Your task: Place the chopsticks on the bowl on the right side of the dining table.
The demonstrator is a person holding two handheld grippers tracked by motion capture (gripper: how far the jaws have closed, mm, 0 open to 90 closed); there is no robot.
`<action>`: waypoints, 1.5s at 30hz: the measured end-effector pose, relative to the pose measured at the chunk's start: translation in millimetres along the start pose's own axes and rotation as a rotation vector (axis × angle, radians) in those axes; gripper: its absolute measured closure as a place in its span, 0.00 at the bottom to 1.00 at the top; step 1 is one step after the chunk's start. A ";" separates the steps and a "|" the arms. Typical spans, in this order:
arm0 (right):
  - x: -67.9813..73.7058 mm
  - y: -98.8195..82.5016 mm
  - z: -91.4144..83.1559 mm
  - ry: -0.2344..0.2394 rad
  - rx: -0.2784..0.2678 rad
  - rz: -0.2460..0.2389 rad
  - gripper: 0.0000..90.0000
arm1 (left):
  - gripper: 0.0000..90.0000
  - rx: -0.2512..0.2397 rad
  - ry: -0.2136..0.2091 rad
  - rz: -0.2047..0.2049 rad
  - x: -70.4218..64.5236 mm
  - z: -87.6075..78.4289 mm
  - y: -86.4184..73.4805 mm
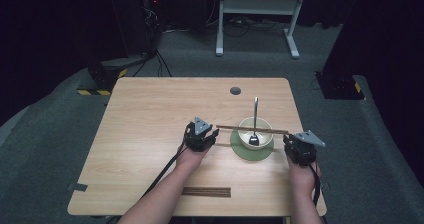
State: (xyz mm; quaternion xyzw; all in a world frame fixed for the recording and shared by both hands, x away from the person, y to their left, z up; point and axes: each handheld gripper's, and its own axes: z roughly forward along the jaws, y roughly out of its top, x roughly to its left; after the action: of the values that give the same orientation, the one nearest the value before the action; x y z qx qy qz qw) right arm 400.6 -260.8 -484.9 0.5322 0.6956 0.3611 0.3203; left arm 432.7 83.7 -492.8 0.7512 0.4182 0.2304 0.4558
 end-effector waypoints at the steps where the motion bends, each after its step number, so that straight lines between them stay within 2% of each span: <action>1: 0.1 0.0 -0.1 0.000 0.000 0.000 0.82 | 0.72 0.001 0.000 0.001 0.1 -0.3 -0.1; 7: 3.3 -1.4 -4.3 0.008 0.000 -0.002 0.75 | 0.68 0.009 -0.001 0.004 2.7 -6.2 -2.7; 11: 8.6 -3.1 -10.9 0.007 -0.001 -0.010 0.69 | 0.60 0.029 -0.014 0.025 8.1 -15.2 -7.1; 14: 15.5 -4.3 -18.7 0.016 0.005 -0.011 0.63 | 0.51 0.055 -0.015 0.054 18.3 -27.4 -13.1; 19: 27.5 -5.7 -25.5 0.046 0.014 -0.004 0.56 | 0.43 0.120 -0.007 0.064 51.5 -60.5 -32.6; 20: 32.1 -7.0 -27.1 0.050 0.019 -0.011 0.54 | 0.41 0.136 -0.003 0.061 60.0 -69.0 -38.3; 21: 42.5 -10.5 -30.6 0.056 0.032 -0.030 0.53 | 0.38 0.155 0.002 0.054 68.7 -78.0 -44.6; 22: 42.5 -10.5 -30.6 0.056 0.032 -0.030 0.53 | 0.38 0.172 0.007 0.043 77.7 -88.0 -51.1; 23: 52.5 -15.5 -34.6 0.083 0.041 -0.026 0.51 | 0.33 0.182 0.014 0.027 86.6 -99.0 -57.9; 24: 52.5 -15.5 -34.6 0.083 0.041 -0.026 0.51 | 0.33 0.187 0.022 0.007 94.7 -110.5 -64.9; 27: 69.4 -22.1 -40.4 0.135 0.056 -0.023 0.49 | 0.27 0.206 0.047 -0.027 117.1 -142.8 -84.0; 28: 75.1 -23.9 -41.8 0.152 0.058 -0.026 0.49 | 0.25 0.214 0.058 -0.034 123.2 -152.3 -89.8; 29: 86.3 -28.5 -41.7 0.199 0.068 -0.022 0.48 | 0.23 0.220 0.076 -0.034 128.9 -160.9 -95.7; 30: 92.4 -31.2 -40.1 0.223 0.079 -0.023 0.46 | 0.22 0.226 0.094 -0.030 134.1 -168.1 -101.7; 31: 92.4 -31.2 -40.1 0.223 0.079 -0.023 0.46 | 0.22 0.232 0.105 -0.028 138.8 -173.7 -107.9; 34: 108.5 -38.3 -30.5 0.259 0.118 -0.079 0.43 | 0.20 0.243 0.152 -0.052 150.9 -181.2 -126.0; 36: 114.6 -40.2 -23.6 0.264 0.132 -0.104 0.41 | 0.19 0.261 0.168 -0.043 153.4 -179.6 -130.8; 37: 116.6 -41.3 -20.1 0.269 0.142 -0.102 0.40 | 0.17 0.255 0.163 -0.036 153.6 -179.3 -131.4; 38: 119.0 -44.0 -12.8 0.290 0.176 -0.103 0.38 | 0.17 0.252 0.157 -0.037 153.9 -178.6 -131.6; 40: 120.7 -44.0 -11.7 0.283 0.181 -0.121 0.38 | 0.17 0.252 0.141 -0.058 155.8 -177.3 -131.6; 42: 124.7 -43.7 -11.3 0.275 0.184 -0.155 0.37 | 0.16 0.252 0.136 -0.060 156.6 -177.2 -131.6; 45: 125.1 -43.5 -11.0 0.278 0.184 -0.154 0.37 | 0.16 0.251 0.135 -0.058 156.8 -177.3 -131.7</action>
State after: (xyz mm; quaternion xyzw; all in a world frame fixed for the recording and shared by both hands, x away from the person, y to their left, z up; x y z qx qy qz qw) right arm 340.7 -148.6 -523.4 0.4494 0.8019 0.3404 0.1977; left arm 333.9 333.3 -529.1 0.7726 0.4951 0.2131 0.3354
